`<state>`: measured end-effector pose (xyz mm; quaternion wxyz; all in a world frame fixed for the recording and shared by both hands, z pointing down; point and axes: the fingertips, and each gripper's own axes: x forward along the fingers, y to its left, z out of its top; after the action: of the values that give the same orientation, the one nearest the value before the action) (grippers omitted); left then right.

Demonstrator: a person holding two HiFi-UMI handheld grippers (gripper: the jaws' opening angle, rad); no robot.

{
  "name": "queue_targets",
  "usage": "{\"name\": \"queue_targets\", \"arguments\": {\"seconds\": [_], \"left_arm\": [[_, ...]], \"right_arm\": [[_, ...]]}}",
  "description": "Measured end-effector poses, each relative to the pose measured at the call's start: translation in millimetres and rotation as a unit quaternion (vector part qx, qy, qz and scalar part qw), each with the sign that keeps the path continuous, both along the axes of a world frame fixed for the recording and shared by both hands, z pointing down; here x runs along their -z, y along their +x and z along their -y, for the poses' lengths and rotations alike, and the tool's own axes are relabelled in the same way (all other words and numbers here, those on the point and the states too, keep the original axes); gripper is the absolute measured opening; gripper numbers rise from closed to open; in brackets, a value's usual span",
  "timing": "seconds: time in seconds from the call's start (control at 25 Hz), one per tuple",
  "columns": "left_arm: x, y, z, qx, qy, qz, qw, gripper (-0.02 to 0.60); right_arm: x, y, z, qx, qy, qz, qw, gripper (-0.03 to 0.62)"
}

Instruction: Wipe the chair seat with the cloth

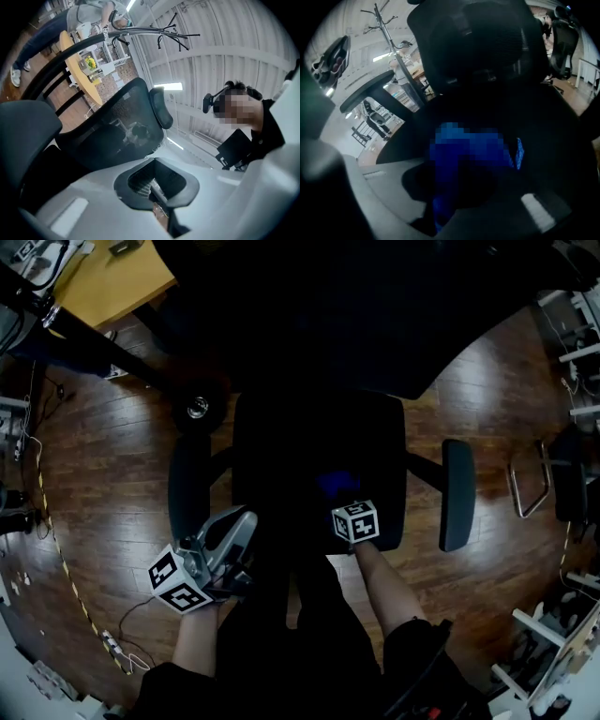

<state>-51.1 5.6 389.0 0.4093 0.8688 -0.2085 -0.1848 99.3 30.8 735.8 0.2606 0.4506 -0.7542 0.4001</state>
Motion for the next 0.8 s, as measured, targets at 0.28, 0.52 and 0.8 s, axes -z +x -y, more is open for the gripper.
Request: {"name": "queue_targets", "arguments": {"seconds": [0.28,0.52,0.8], "left_arm": [[4,41,2,-0.053,0.004,-0.007,0.9986,0.002],[6,55,-5,-0.064,0.010,-0.001,0.9979,0.002],[-3,30,-10,-0.037,0.003,0.004,0.9993,0.002]], "right_arm": [[15,136,-27,-0.129,-0.012,-0.047,0.990,0.060],[24,153,-34,-0.143,0.005,-0.076,0.987,0.060],[28,112,-39,-0.178,0.008,-0.045,0.983,0.060]]}}
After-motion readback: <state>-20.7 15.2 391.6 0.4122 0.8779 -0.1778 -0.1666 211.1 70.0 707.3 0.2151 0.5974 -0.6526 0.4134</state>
